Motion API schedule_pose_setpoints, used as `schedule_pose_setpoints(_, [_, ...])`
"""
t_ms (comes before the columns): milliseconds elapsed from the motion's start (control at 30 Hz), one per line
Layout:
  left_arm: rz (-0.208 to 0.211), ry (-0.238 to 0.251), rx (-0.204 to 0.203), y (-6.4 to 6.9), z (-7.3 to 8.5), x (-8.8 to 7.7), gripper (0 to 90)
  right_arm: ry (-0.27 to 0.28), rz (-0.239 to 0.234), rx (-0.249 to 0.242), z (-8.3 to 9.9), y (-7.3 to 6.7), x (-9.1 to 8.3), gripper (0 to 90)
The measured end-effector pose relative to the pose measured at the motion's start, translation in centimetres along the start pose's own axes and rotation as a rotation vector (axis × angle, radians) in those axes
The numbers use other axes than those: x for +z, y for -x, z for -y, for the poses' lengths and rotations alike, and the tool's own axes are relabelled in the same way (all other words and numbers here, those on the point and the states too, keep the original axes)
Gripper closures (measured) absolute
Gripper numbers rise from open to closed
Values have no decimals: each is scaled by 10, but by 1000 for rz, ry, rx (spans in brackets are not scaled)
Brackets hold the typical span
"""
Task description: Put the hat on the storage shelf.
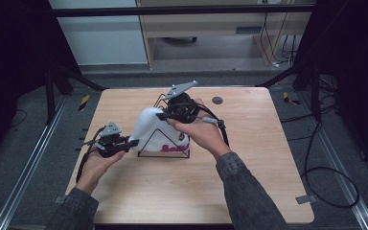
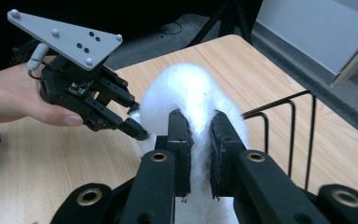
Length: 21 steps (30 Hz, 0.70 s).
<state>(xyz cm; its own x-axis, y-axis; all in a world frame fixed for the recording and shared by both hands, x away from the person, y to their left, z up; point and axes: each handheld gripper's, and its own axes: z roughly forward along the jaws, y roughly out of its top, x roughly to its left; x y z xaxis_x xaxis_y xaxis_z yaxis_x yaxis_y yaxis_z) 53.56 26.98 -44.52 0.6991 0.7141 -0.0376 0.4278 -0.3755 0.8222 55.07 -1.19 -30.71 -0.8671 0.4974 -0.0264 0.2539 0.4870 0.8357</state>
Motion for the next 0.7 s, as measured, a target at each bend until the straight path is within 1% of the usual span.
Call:
schedule_pose_setpoints(33, [-3, -2, -4, 0, 1, -1, 666, -8, -2, 2, 0, -1, 4, 781])
schedule_pose_setpoints(67, [-7, 1, -10, -1, 2, -3, 666, -8, -2, 2, 0, -1, 4, 781])
schedule_pose_setpoints(100, [-15, 12, -15, -1, 2, -6, 614, -26, 5, 2, 0, -2, 8, 720])
schedule_pose_setpoints(133, [-20, 17, -16, -1, 2, -9, 614, -26, 5, 2, 0, -2, 8, 720])
schedule_pose_setpoints(167, [-32, 23, -17, -1, 2, -13, 578, -28, 5, -1, -1, -3, 8, 696])
schedule_pose_setpoints(200, [-47, 22, -17, -1, 1, -16, 534, -27, 4, 1, -1, -3, 9, 675])
schedule_pose_setpoints(233, [-65, 21, -10, -2, 1, -21, 505, -10, 15, 9, -2, -3, 8, 631])
schedule_pose_setpoints(300, [-86, 20, 0, -3, 2, -27, 495, -4, 16, 11, -3, -4, 7, 622])
schedule_pose_setpoints(333, [-97, 17, -3, -4, 3, -30, 477, -1, 19, 12, -3, -3, 5, 605])
schedule_pose_setpoints(367, [-103, 12, -4, -4, 4, -32, 450, 1, 26, 13, -3, -3, 3, 573])
schedule_pose_setpoints(433, [-121, -7, -1, -6, 6, -35, 365, 7, 38, 24, -2, -1, -2, 515])
schedule_pose_setpoints(500, [-138, -32, 12, -6, 10, -35, 276, 15, 64, 31, -1, 1, -6, 439])
schedule_pose_setpoints(533, [-143, -47, 13, -6, 12, -35, 229, 20, 77, 38, -1, 1, -8, 403])
schedule_pose_setpoints(567, [-150, -59, 10, -6, 13, -35, 186, 24, 101, 50, 0, 3, -11, 362])
schedule_pose_setpoints(633, [-161, -78, 8, -5, 16, -34, 117, 32, 128, 64, 0, 5, -16, 282])
schedule_pose_setpoints(667, [-163, -83, 8, -5, 17, -33, 80, 34, 151, 66, 0, 5, -20, 235])
schedule_pose_setpoints(700, [-162, -88, 10, -4, 19, -33, 63, 33, 161, 71, 1, 6, -22, 203])
